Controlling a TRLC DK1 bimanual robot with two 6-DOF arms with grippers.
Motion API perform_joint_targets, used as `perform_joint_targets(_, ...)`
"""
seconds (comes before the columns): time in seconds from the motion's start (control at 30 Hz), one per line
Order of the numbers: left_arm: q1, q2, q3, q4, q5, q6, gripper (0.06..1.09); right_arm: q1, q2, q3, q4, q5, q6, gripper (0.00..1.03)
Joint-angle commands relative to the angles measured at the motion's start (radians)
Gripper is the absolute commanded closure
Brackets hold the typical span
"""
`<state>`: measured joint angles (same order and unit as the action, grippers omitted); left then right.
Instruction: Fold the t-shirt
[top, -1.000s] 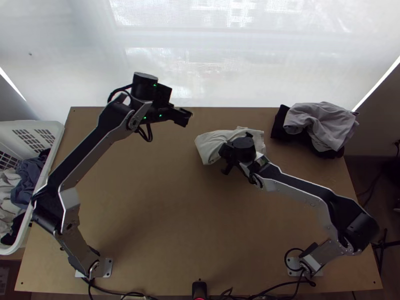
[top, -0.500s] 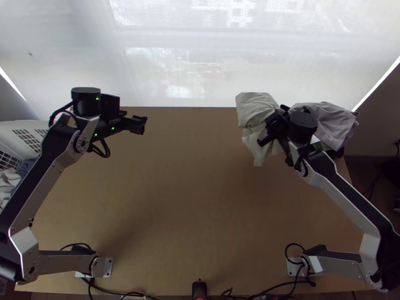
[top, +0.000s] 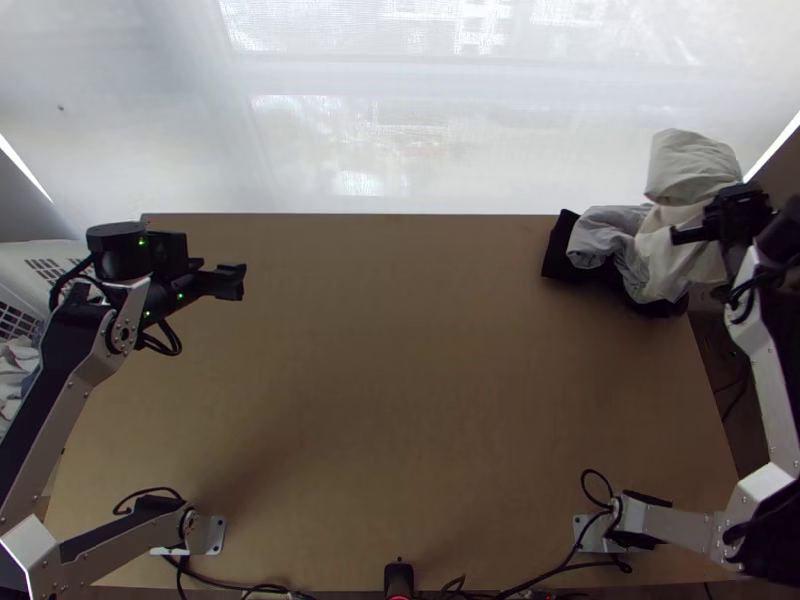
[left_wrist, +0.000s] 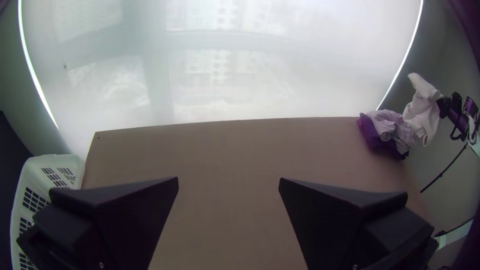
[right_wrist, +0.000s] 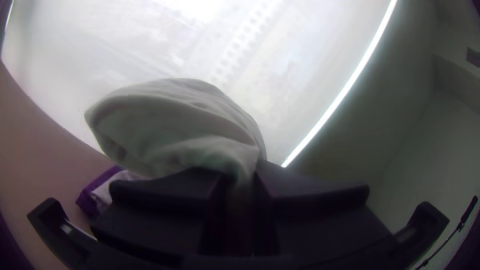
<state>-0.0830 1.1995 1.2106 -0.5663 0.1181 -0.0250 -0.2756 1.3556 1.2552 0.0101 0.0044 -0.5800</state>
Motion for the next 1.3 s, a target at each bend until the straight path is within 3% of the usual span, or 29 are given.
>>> perform_joint_targets(0.0, 0.066, -0.052, -0.102, 0.005, -0.001, 0.033, 0.1, -0.31, 0.191, 0.214, -0.001, -0.153, 0.072, 1.0)
perform_joint_targets(0.27, 0.118, -0.08, -0.163, 0.008, -0.001, 0.054, 0.1, -0.338, 0.392, 0.337, -0.01, -0.184, 0.135, 1.0)
perform_joint_targets(0.47, 0.132, -0.067, -0.158, 0.008, -0.021, 0.057, 0.1, -0.212, 0.464, 0.294, 0.01, -0.179, 0.241, 1.0)
perform_joint_targets(0.83, 0.203, -0.063, -0.158, 0.006, -0.023, 0.085, 0.1, 0.042, 0.441, 0.125, 0.065, -0.093, 0.374, 1.0)
perform_joint_targets(1.1, 0.206, -0.064, -0.174, 0.008, -0.023, 0.097, 0.1, 0.108, 0.336, 0.006, 0.074, -0.092, 0.384, 1.0)
perform_joint_targets(1.27, 0.195, -0.064, -0.174, 0.016, -0.023, 0.099, 0.1, 0.104, 0.37, -0.082, 0.096, -0.087, 0.345, 1.0)
